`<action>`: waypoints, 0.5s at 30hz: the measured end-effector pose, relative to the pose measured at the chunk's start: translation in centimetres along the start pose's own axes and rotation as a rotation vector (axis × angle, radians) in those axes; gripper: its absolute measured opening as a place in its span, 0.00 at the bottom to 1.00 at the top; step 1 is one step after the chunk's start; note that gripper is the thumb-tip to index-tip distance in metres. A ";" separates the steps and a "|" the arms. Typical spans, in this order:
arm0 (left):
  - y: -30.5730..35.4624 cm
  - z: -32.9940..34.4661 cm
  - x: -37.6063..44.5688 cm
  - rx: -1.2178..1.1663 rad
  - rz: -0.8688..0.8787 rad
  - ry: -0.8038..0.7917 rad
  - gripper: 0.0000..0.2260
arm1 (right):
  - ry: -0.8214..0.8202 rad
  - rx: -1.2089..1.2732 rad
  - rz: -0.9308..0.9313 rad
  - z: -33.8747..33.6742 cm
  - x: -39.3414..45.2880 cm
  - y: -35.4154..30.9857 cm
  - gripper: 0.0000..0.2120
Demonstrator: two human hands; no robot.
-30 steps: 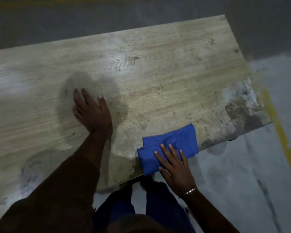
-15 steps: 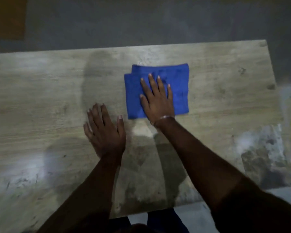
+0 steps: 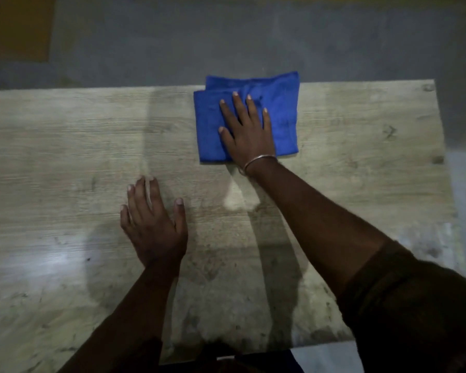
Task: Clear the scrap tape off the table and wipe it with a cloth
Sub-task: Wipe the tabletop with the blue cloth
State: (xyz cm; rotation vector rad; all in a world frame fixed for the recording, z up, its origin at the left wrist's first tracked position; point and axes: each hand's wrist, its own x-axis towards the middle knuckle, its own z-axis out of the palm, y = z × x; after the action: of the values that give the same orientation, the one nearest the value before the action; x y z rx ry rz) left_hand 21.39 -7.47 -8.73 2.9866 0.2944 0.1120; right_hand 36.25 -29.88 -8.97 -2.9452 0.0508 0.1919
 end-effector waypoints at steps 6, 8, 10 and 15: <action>-0.1 0.3 -1.0 0.041 0.048 0.167 0.27 | -0.003 0.047 -0.046 1.9 -16.4 0.6 0.29; -0.3 0.3 -0.9 0.014 0.034 0.110 0.28 | -0.009 0.055 -0.052 2.7 -23.4 0.3 0.29; -0.6 0.3 -0.9 -0.021 0.031 0.071 0.28 | -0.051 0.050 -0.065 3.3 -30.6 0.0 0.29; -1.0 0.7 -1.2 -0.087 0.038 0.075 0.27 | -0.112 0.044 -0.011 4.4 -44.6 0.2 0.32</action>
State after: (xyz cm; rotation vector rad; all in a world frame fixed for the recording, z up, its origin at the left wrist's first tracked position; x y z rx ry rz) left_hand 20.13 -6.85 -9.59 2.9070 0.2346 0.2348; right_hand -8.51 -28.25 -7.37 -2.8847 0.0228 0.3489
